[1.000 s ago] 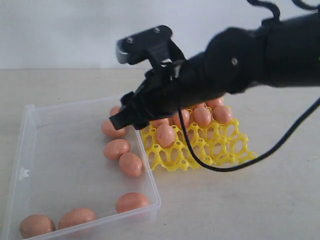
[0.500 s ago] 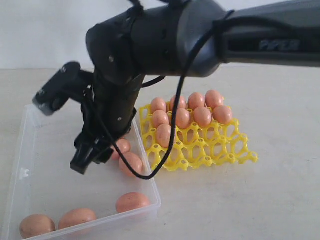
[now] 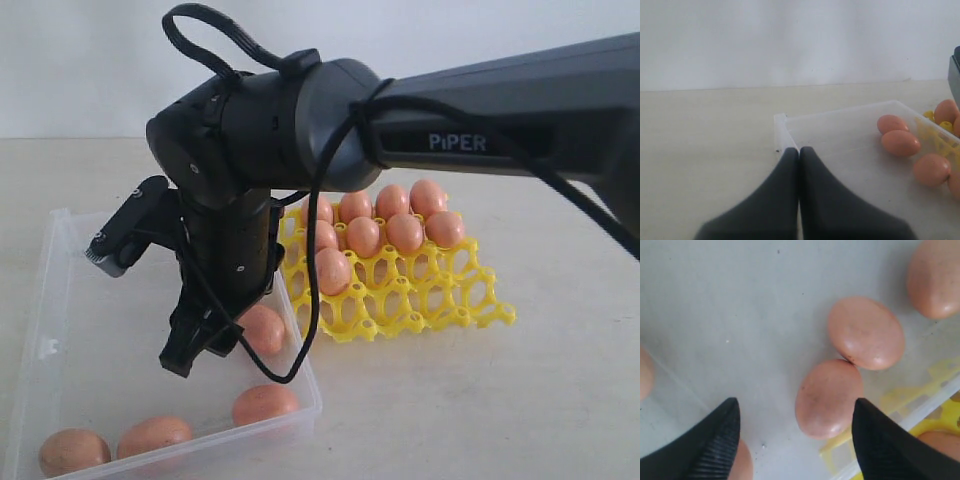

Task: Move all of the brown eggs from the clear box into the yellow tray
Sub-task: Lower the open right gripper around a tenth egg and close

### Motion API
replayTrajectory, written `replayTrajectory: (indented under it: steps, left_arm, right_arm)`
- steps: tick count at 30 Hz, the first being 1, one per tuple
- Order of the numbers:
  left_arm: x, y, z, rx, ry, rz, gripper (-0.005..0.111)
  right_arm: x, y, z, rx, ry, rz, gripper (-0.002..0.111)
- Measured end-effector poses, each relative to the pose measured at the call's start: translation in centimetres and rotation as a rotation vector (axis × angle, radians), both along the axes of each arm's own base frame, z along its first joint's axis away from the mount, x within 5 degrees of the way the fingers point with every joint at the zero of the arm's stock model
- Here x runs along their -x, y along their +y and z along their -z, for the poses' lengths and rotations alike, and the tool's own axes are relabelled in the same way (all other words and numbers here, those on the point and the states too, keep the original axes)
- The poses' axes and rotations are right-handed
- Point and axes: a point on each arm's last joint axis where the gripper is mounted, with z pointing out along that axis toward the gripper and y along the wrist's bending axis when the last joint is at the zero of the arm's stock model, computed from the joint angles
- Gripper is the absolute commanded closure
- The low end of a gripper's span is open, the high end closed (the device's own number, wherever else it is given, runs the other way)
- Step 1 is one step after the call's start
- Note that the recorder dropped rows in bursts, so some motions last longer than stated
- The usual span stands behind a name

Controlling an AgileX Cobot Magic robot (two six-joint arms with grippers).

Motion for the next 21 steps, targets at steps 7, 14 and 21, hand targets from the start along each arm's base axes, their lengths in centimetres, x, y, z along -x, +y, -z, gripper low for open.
replayTrajectory:
  steps: [7, 14, 21]
  left_arm:
    - [0.0, 0.0, 0.0, 0.0, 0.0, 0.0, 0.111]
    - [0.0, 0.0, 0.0, 0.0, 0.0, 0.0, 0.111]
    - [0.0, 0.0, 0.0, 0.0, 0.0, 0.0, 0.111]
  right_arm:
    - [-0.3, 0.1, 0.2, -0.023, -0.009, 0.083, 0.047]
    - [-1.1, -0.1, 1.2, 0.0, -0.056, 0.214, 0.047]
    - [-1.1, -0.1, 1.6, -0.002, -0.05, 0.252, 0.047]
